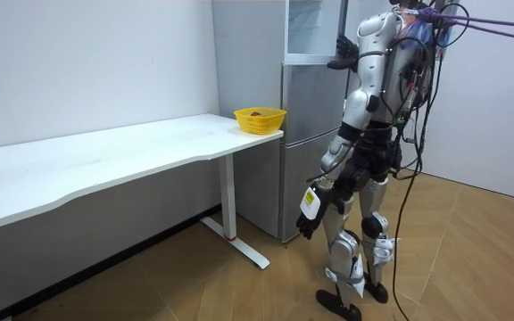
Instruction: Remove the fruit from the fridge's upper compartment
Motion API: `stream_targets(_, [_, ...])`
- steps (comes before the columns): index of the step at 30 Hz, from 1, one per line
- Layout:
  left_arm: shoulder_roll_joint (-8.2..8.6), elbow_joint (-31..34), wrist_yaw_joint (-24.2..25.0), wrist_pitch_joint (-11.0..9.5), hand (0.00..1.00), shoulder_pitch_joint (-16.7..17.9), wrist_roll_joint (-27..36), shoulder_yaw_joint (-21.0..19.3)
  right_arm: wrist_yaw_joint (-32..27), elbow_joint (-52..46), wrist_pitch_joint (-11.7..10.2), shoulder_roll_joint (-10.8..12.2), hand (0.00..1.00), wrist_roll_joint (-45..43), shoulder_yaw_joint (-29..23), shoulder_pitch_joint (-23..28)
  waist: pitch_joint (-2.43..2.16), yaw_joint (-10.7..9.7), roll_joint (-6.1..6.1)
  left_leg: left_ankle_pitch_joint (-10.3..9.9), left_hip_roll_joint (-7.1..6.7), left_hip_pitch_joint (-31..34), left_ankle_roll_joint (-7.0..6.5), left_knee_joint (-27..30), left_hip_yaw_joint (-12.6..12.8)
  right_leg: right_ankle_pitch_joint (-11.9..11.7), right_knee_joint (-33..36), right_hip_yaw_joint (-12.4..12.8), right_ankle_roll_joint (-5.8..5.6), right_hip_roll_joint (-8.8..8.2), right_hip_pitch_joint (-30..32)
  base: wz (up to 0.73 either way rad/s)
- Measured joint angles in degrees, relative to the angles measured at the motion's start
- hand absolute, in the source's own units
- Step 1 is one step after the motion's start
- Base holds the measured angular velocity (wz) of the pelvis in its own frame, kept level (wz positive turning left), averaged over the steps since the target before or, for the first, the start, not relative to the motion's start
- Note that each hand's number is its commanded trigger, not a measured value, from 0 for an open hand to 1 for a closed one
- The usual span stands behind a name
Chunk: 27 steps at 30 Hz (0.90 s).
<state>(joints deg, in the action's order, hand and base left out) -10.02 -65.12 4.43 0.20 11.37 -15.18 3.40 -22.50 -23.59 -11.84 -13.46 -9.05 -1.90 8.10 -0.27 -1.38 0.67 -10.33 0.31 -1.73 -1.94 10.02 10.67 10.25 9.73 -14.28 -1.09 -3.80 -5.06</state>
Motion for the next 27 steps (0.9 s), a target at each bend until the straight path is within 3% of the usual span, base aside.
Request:
stream_targets(11, [0.02, -0.75, -0.51, -0.12, 0.0, 0.47, 2.08, -1.08, -2.76, 6.86, -0.11, 0.08, 0.0, -0.21, -0.06, 3.0, 0.29, -0.07, -0.65, 0.0, 0.0, -0.01, 0.01, -0.25, 0.17, 0.0, 0.12, 0.09, 0.0, 0.0, 0.16, -0.01])
stream_targets(27, [-0.57, -0.07, -0.53, 0.18, 0.0, 0.3, 2.11, -2.01, -6.61, 17.72, 0.22, 0.4, 0.0, -2.72, 0.78, 7.45, 0.08, -0.04, -1.58, -0.13, -0.1, -0.06, -0.04, 0.51, 0.22, 0.07, -0.21, 0.52, -0.12, -0.07, 0.38, 0.0])
